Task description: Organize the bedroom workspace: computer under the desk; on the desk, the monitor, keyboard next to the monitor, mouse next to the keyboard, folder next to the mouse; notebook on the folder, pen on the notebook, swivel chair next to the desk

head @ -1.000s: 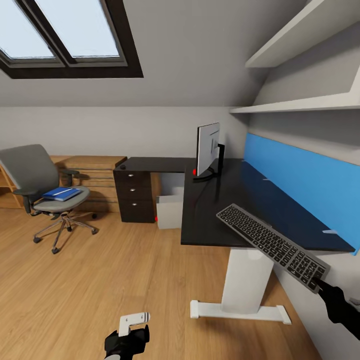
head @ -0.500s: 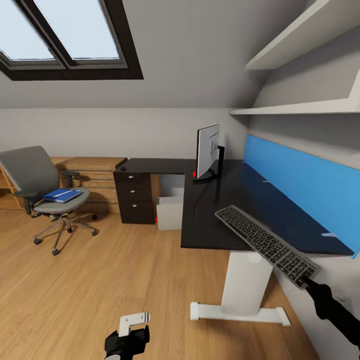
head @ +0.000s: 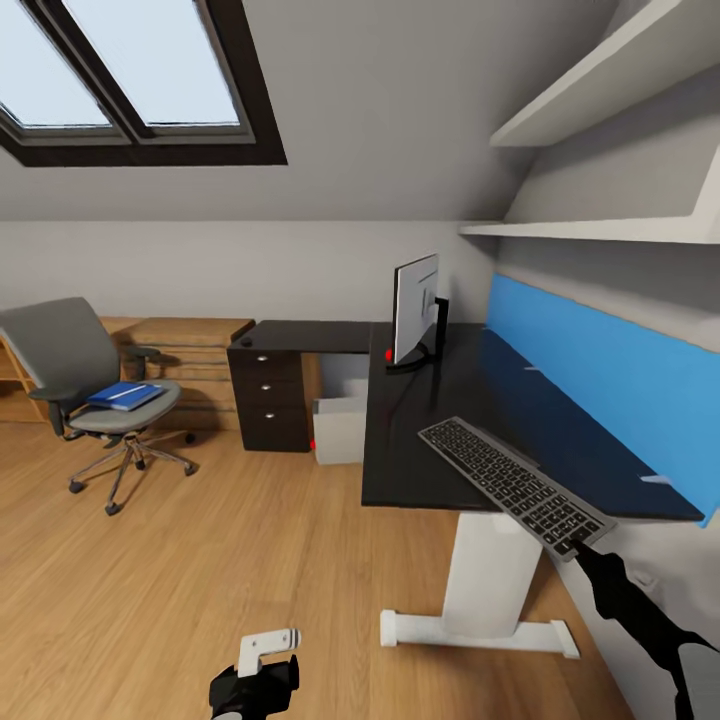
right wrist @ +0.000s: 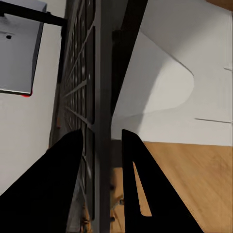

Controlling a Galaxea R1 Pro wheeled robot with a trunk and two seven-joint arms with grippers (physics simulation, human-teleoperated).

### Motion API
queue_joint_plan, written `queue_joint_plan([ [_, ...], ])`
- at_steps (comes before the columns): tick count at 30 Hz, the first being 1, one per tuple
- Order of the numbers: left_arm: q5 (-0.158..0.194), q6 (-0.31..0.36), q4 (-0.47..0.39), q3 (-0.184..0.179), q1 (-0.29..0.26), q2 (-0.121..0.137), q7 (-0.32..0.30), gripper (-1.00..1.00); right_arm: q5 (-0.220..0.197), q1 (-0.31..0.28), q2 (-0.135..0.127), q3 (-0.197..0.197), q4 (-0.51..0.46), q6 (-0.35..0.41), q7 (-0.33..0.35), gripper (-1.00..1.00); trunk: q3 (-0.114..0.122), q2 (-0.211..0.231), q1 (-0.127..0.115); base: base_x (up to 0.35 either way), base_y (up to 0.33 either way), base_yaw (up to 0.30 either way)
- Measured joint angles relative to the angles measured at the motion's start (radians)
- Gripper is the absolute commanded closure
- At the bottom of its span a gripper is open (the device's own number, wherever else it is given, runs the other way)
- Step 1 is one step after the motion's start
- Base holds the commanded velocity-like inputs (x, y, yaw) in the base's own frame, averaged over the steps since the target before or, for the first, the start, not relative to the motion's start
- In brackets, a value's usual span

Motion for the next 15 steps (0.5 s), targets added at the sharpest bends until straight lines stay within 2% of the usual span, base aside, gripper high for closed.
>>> queue_joint_plan([
  [9, 0.000, 0.000, 0.000, 0.000, -0.001, 0.000, 0.001, -1.00, 0.000, 0.000, 0.008, 0.002, 0.000, 0.001, 0.009, 1.00, 0.028, 0.063, -0.035, 0.000, 0.000, 0.000],
  [15, 0.000, 0.000, 0.000, 0.000, 0.000, 0.000, 0.002, -1.00, 0.001, 0.000, 0.009, 0.097, 0.000, 0.002, 0.090, 1.00, 0.047, 0.105, -0.058, 0.000, 0.000, 0.000],
])
